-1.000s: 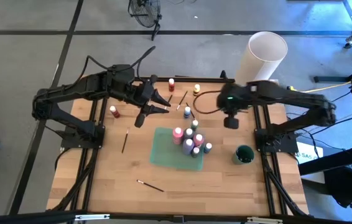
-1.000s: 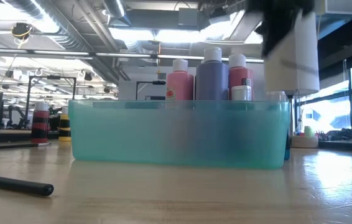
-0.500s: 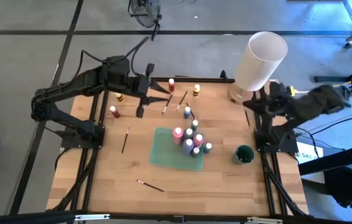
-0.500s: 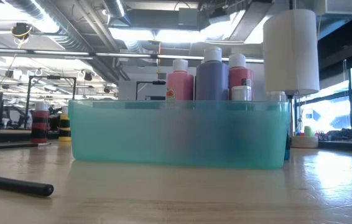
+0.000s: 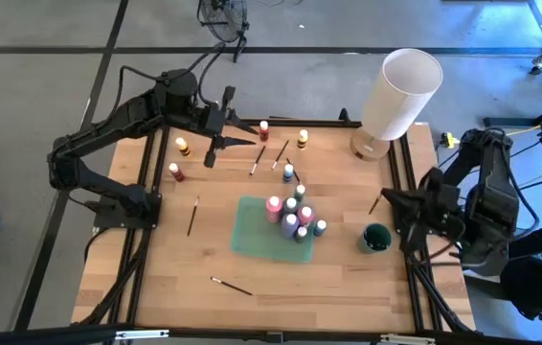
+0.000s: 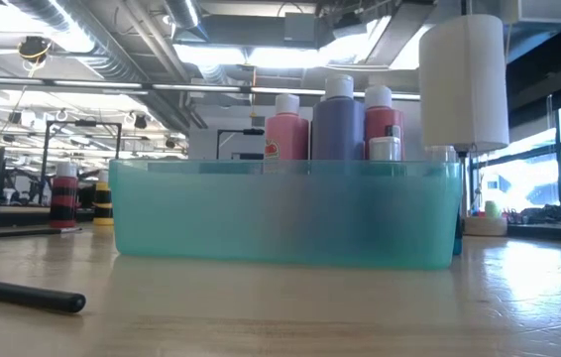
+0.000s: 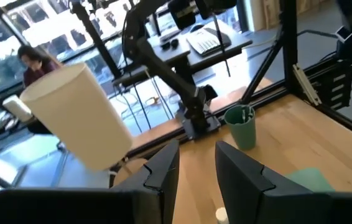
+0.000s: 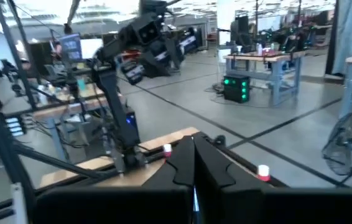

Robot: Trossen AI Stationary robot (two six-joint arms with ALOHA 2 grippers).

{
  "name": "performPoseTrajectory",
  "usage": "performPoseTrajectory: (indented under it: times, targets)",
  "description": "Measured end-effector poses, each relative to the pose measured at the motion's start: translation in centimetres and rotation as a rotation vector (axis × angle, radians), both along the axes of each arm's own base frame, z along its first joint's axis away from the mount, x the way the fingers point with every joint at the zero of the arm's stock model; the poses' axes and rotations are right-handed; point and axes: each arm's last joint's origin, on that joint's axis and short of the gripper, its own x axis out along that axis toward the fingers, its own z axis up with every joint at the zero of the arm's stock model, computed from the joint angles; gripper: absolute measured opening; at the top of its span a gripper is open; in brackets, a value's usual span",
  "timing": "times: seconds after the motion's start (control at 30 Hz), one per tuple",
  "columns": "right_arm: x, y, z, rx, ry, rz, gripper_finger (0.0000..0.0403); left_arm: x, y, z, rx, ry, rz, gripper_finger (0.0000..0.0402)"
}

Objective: Pick & Place Paint Supplies
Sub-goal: Put the black eyeshadow brush into the green cup

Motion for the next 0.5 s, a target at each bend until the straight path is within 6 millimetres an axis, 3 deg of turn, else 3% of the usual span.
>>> performPoseTrajectory:
  times: [0.3,0.5]
  targets:
    - [0.1,2.4,-0.9,0.053,-0.029,0.042,0.0,-0.4,0.8,0.0,0.004,-0.015,-0.045,0.0098]
    - [-0.5,2.7,-0.9,0.02,-0.004,0.087,0.0,-0.4,0.9,0.0,-0.005,-0.012,-0.049,0.0098]
